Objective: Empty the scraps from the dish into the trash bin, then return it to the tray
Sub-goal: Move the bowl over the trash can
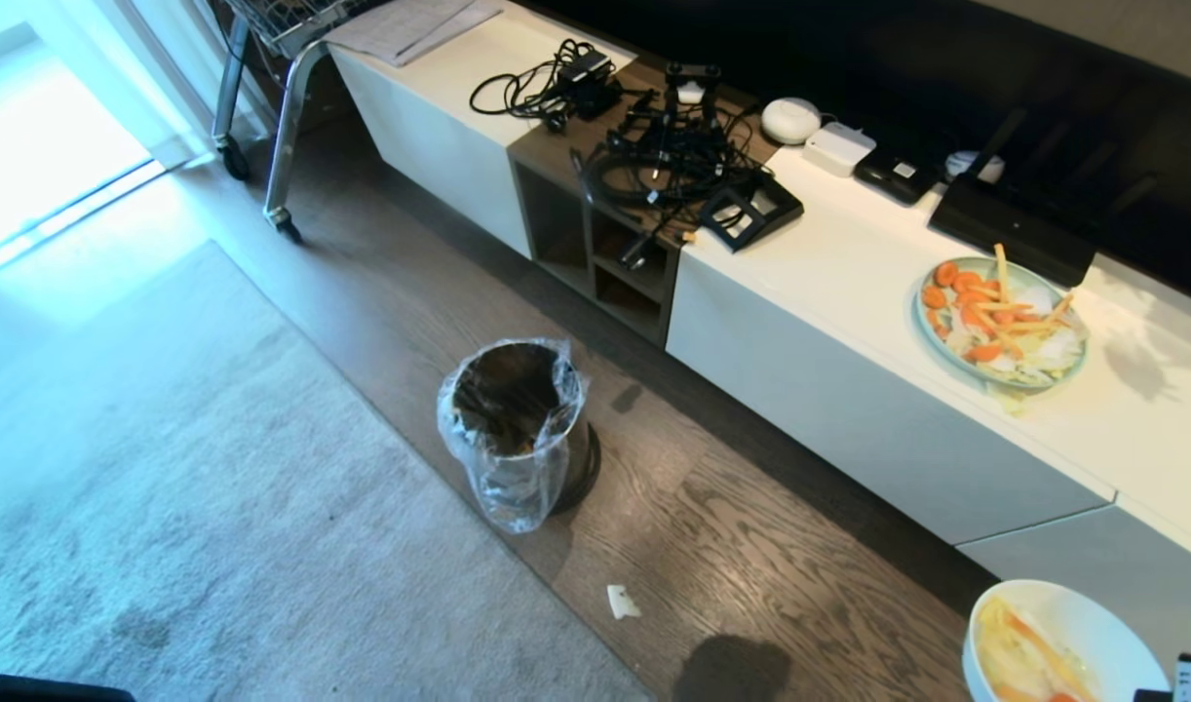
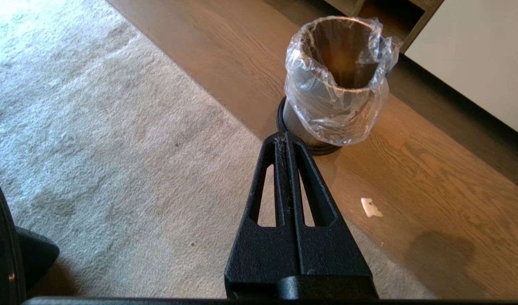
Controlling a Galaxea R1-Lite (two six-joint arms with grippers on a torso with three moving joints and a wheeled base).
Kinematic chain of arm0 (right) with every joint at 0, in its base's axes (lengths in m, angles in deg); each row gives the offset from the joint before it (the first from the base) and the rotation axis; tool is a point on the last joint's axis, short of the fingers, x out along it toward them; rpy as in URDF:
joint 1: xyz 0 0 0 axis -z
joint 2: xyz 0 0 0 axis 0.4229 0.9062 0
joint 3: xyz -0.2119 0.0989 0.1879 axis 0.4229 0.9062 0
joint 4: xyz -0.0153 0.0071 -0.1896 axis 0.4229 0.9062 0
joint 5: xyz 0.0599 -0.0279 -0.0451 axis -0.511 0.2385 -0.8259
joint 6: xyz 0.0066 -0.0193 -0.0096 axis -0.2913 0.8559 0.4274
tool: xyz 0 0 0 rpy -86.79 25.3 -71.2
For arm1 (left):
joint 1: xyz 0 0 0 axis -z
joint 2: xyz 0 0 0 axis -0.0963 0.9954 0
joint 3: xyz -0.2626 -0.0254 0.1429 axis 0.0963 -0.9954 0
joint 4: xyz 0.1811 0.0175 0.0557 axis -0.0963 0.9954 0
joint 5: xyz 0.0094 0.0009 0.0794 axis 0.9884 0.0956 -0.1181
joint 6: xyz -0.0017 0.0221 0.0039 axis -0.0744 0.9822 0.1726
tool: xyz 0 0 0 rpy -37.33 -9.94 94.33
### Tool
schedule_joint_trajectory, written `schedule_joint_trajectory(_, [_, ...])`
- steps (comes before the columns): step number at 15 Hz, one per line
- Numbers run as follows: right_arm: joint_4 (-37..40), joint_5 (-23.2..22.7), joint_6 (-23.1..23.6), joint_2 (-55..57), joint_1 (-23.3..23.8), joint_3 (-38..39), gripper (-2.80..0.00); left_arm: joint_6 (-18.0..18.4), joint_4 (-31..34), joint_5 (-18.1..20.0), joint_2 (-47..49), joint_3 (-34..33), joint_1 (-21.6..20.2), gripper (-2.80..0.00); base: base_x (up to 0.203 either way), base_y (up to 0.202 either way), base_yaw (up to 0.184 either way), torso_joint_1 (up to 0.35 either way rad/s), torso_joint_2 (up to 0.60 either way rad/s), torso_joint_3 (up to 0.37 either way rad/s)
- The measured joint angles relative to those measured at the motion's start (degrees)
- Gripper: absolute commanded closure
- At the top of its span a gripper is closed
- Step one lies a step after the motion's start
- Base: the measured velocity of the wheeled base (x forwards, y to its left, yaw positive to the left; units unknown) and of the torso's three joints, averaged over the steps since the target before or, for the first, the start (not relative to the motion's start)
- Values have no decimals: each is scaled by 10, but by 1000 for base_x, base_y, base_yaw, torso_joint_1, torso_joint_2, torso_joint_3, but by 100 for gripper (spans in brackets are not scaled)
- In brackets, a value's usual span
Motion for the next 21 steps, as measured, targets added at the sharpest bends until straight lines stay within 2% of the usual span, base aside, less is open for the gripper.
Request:
schedule_joint_trajectory(14, [1,2,0,0,0,-8,0,0,0,0,0,0,0,0,0,0,0,4,2,-197])
schedule_joint_trajectory(19, [-5,14,0,0,0,-20,0,0,0,0,0,0,0,0,0,0,0,2,2,-193])
schedule_joint_trajectory(21, [-37,33,16,0,0,-30,0,0,0,0,0,0,0,0,0,0,0,4,2,-200])
